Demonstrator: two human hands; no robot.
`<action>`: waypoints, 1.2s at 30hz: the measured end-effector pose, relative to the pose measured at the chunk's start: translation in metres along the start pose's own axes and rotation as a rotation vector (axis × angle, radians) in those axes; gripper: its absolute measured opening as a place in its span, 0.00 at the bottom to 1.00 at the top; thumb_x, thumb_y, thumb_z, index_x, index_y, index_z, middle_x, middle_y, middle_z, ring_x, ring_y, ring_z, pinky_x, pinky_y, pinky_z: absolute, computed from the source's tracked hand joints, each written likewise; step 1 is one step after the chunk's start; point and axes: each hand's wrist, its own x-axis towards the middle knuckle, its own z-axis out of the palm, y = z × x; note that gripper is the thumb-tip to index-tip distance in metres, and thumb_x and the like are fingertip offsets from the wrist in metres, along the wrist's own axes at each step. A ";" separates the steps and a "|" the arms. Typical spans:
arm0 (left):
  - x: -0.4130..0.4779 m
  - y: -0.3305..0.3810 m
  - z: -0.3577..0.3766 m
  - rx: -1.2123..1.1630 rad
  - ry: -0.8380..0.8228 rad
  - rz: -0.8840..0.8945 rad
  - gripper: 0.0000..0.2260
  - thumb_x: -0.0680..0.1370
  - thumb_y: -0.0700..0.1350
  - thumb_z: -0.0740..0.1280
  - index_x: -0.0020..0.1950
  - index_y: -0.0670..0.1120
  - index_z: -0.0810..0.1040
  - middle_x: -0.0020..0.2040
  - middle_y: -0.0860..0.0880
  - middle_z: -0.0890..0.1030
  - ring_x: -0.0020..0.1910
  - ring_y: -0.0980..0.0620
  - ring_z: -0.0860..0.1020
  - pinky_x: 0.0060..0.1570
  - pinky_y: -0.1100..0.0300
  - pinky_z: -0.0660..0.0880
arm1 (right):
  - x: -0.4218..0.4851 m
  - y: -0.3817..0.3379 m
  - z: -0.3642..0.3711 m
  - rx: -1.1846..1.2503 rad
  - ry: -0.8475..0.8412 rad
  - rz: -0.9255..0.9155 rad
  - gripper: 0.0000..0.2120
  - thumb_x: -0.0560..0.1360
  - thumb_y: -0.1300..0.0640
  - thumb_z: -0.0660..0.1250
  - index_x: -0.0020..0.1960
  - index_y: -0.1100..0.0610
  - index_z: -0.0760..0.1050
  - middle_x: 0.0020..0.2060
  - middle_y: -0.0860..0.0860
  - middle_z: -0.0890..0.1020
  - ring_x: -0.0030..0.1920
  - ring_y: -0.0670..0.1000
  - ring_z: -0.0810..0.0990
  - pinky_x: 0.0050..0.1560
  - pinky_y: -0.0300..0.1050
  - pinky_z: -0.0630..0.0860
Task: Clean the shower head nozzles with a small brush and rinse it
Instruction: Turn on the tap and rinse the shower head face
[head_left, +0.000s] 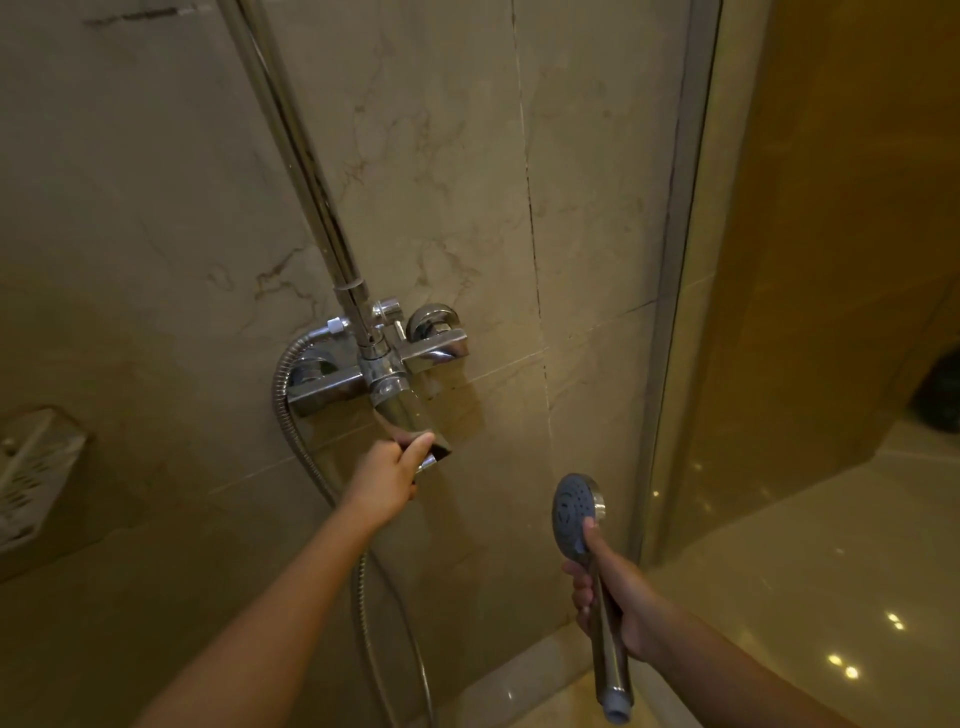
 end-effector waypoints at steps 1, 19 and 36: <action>0.000 0.000 0.000 0.001 0.006 0.000 0.13 0.80 0.49 0.60 0.58 0.45 0.79 0.27 0.50 0.72 0.25 0.53 0.71 0.24 0.64 0.67 | -0.001 -0.002 -0.002 -0.003 -0.005 0.003 0.27 0.71 0.35 0.64 0.45 0.62 0.72 0.21 0.49 0.67 0.18 0.46 0.68 0.21 0.36 0.66; -0.008 0.009 -0.005 -0.002 -0.089 -0.048 0.14 0.80 0.50 0.57 0.59 0.46 0.76 0.26 0.53 0.66 0.20 0.59 0.65 0.19 0.69 0.61 | 0.001 -0.009 0.004 -0.029 -0.092 0.047 0.25 0.71 0.34 0.63 0.38 0.58 0.70 0.21 0.48 0.67 0.18 0.45 0.68 0.20 0.36 0.67; -0.024 0.006 0.002 0.001 -0.198 -0.188 0.17 0.80 0.58 0.54 0.41 0.48 0.72 0.26 0.51 0.67 0.21 0.57 0.63 0.21 0.66 0.59 | -0.002 -0.008 0.013 0.032 -0.103 0.039 0.25 0.71 0.34 0.64 0.41 0.58 0.70 0.22 0.49 0.66 0.19 0.45 0.67 0.20 0.35 0.67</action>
